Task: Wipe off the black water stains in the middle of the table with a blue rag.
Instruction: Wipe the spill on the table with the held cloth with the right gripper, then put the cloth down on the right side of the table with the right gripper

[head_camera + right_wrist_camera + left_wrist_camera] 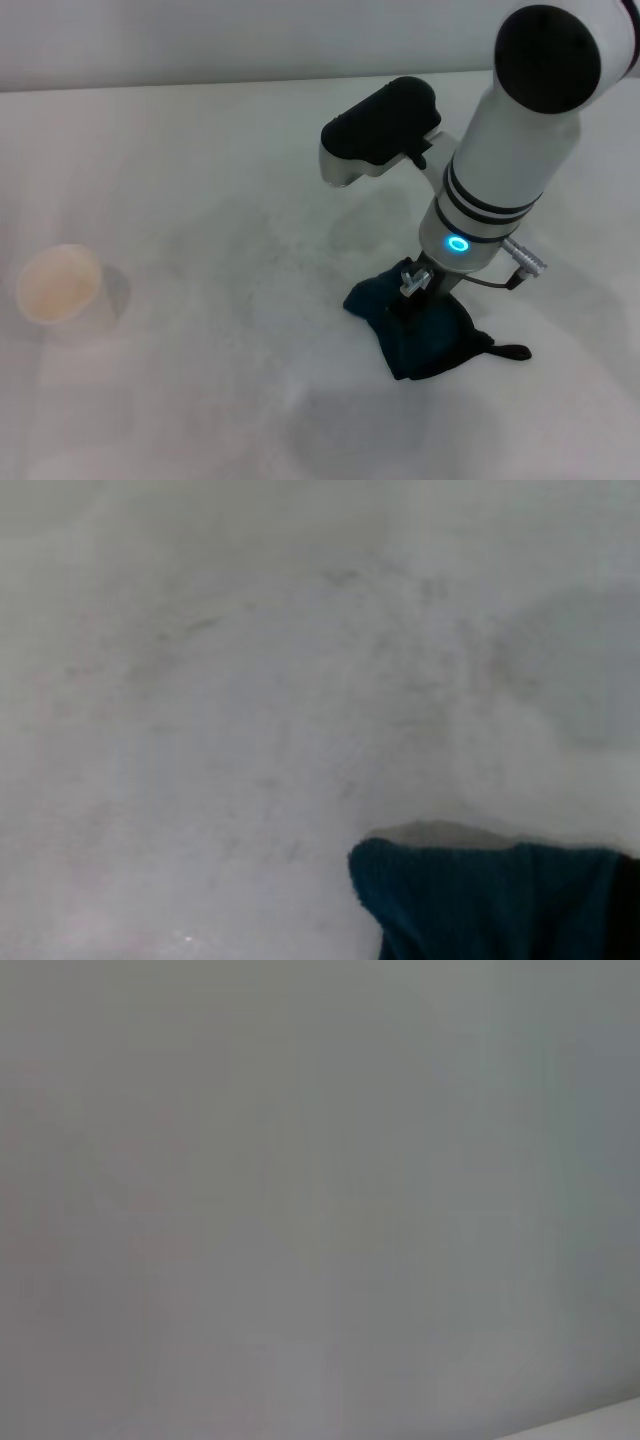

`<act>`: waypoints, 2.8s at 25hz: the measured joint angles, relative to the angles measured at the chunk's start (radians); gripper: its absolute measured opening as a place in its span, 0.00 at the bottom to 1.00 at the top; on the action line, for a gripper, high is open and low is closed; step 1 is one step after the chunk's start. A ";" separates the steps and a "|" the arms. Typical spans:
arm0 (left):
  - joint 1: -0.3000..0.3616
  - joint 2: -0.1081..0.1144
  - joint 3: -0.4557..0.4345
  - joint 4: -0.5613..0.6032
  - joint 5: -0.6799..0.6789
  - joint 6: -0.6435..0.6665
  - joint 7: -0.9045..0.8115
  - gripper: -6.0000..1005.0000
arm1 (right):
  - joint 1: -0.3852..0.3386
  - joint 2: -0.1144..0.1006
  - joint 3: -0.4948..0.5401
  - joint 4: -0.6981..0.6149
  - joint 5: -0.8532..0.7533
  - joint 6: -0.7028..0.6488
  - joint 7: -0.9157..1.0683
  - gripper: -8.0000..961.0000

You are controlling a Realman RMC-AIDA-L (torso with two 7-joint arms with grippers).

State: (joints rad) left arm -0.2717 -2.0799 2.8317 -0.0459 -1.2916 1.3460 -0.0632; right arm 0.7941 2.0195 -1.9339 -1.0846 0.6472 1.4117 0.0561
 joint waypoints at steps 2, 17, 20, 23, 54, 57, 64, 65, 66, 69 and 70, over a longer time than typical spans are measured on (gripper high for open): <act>0.000 0.000 0.000 0.000 0.000 0.000 0.000 0.83 | -0.010 0.003 0.001 -0.018 0.001 0.002 -0.005 0.10; -0.012 0.001 0.006 0.002 0.005 0.006 0.000 0.83 | -0.042 0.008 -0.218 -0.089 0.253 -0.110 -0.014 0.10; -0.009 0.001 0.007 0.002 0.007 0.006 0.000 0.83 | -0.036 0.008 -0.239 -0.089 0.271 -0.122 -0.015 0.10; -0.004 0.000 0.007 0.001 0.008 0.006 0.000 0.83 | -0.041 0.008 -0.228 -0.093 0.252 -0.119 -0.015 0.10; -0.008 0.002 0.000 0.054 0.001 0.001 0.008 0.83 | -0.236 -0.013 0.639 -0.097 -0.346 0.080 -0.294 0.10; -0.012 0.001 0.000 0.055 0.001 0.001 0.008 0.83 | -0.241 -0.015 0.660 -0.095 -0.351 0.055 -0.302 0.10; -0.015 0.000 0.000 0.055 0.000 0.007 0.008 0.83 | -0.237 -0.009 0.676 -0.075 -0.345 0.039 -0.338 0.10; -0.015 0.000 0.000 0.056 0.000 0.007 0.008 0.83 | -0.236 -0.009 0.676 -0.069 -0.336 0.039 -0.345 0.10; -0.015 0.000 0.000 0.058 0.000 0.007 0.008 0.83 | -0.234 -0.009 0.677 -0.062 -0.321 0.040 -0.353 0.10; -0.016 0.002 0.000 0.067 0.000 0.008 0.008 0.83 | -0.235 -0.009 0.683 -0.052 -0.249 0.040 -0.378 0.10; -0.016 0.002 0.000 0.068 0.000 0.008 0.008 0.83 | -0.238 -0.010 0.690 -0.053 -0.229 0.039 -0.389 0.10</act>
State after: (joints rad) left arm -0.2875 -2.0776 2.8317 0.0218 -1.2917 1.3539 -0.0552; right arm 0.5558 2.0097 -1.2438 -1.1372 0.4178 1.4511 -0.3331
